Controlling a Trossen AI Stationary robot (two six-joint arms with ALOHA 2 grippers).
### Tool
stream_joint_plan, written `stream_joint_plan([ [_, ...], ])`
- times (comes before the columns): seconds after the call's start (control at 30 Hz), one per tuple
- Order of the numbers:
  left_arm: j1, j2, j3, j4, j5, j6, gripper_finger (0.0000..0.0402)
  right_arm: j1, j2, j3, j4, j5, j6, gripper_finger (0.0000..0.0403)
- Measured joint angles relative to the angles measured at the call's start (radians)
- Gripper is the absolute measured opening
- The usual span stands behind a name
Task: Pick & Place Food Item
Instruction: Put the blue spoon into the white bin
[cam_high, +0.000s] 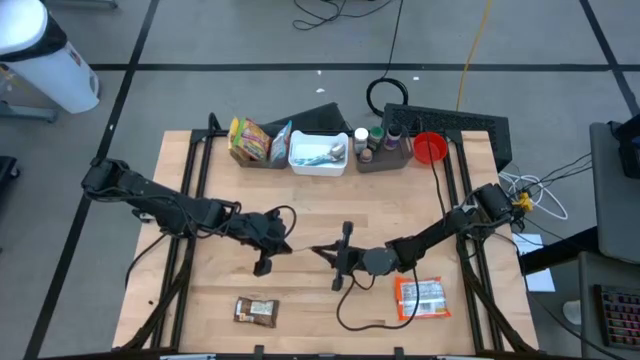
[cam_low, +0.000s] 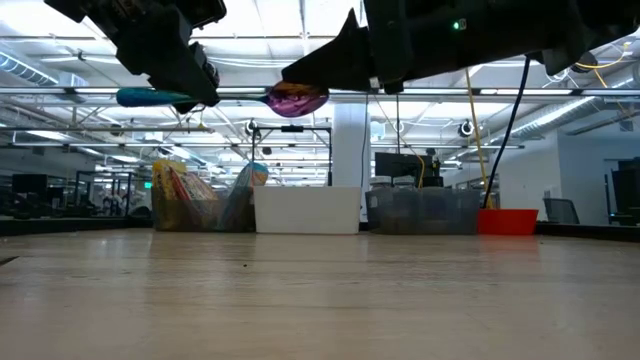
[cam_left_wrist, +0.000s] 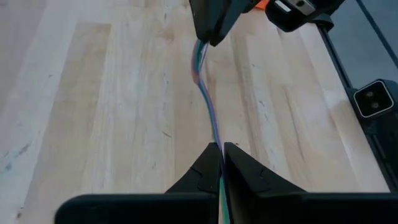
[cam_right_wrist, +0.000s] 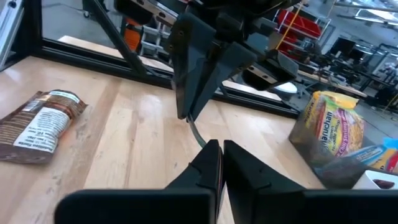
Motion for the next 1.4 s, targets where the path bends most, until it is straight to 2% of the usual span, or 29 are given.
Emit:
stream_joint_plan([
  [0.27,-0.001,0.0,0.0,0.0,-0.005,0.009,0.0007,-0.002,0.0,0.0,-0.002,0.004,0.015,0.0001],
  [0.73,-0.001,0.0,0.002,0.04,0.008,0.053,0.0055,-0.005,0.001,-0.001,-0.015,-0.024,0.03,0.0001],
  [0.93,0.006,-0.001,0.003,0.05,0.002,0.062,0.0099,-0.004,0.002,-0.002,-0.008,-0.018,0.035,0.0001],
  [1.2,0.049,-0.001,0.029,0.03,-0.005,0.16,0.0191,-0.041,0.002,-0.002,-0.067,-0.01,0.141,0.0001],
  [1.27,0.053,-0.001,0.063,0.001,-0.055,0.191,0.0207,-0.058,-0.007,-0.002,-0.111,-0.009,0.18,0.0001],
  [1.4,0.035,-0.001,0.145,-0.168,-0.196,0.232,0.0224,-0.097,-0.027,-0.002,-0.168,-0.026,0.247,0.0001],
])
